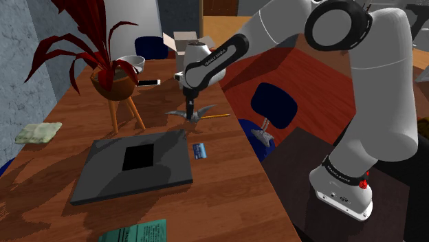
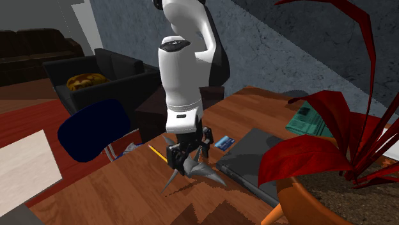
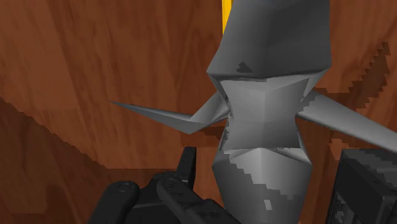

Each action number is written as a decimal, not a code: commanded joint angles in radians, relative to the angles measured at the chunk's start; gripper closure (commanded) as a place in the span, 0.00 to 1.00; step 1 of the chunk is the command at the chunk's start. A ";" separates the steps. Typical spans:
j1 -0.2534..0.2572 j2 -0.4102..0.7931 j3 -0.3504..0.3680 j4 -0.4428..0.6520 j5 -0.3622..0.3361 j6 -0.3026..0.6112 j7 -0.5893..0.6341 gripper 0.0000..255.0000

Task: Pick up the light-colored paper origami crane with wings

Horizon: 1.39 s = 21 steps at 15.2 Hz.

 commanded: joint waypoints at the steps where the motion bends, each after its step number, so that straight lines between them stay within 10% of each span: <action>1: -0.001 0.022 0.001 -0.004 0.002 0.026 -0.005 0.00; 3: -0.001 0.022 0.001 -0.004 0.002 0.026 -0.005 0.00; 4: -0.001 0.022 0.001 -0.004 0.002 0.026 -0.004 1.00; 21: -0.001 -0.048 -0.001 0.003 -0.002 -0.051 0.005 1.00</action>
